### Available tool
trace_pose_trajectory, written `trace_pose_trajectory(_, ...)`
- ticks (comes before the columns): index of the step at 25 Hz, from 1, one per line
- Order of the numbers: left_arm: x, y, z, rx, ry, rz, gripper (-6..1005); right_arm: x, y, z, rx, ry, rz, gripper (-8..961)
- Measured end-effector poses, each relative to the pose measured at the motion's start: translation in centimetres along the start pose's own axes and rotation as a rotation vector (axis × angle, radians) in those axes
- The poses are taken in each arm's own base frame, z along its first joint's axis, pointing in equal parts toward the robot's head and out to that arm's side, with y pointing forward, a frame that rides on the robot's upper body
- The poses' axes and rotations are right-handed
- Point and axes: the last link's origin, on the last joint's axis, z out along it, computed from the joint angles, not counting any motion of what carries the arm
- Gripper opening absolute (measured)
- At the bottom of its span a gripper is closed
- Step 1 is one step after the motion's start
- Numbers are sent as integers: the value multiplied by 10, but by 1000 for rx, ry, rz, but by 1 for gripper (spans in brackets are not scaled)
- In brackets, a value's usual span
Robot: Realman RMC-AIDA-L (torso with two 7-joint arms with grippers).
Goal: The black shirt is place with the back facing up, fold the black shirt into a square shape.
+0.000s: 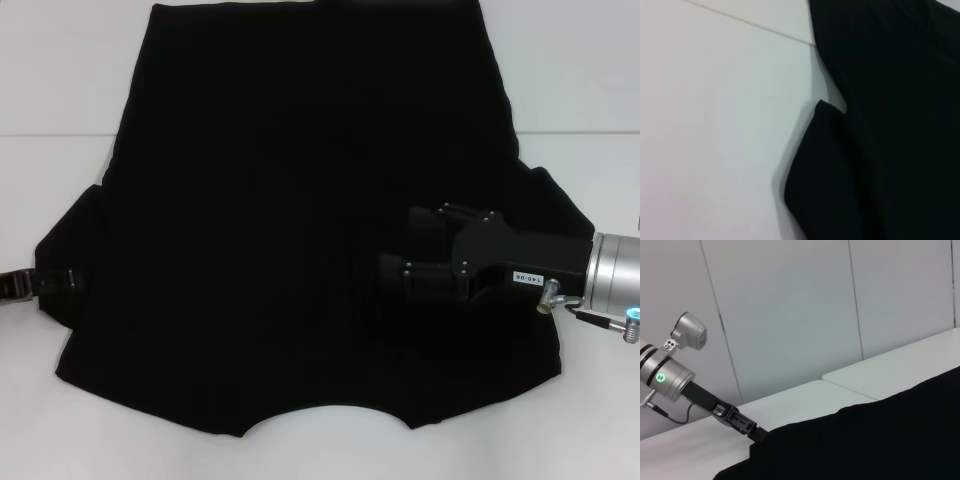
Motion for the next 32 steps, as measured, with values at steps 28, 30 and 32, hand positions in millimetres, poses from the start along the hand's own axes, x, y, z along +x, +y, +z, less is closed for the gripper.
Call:
trace_pose_trajectory(28, 5, 4, 8, 22, -16, 48, 351, -1, 0, -1, -3, -1, -4, 910)
trace_pose_trajectory(30, 4, 3, 9, 30, -17, 52, 249, -1, 0, -2, -4, -1, -6, 910)
trace_pose_trajectory(32, 4, 4, 10, 32, -16, 54, 208, -1, 0, -2, -4, -2, -7, 910)
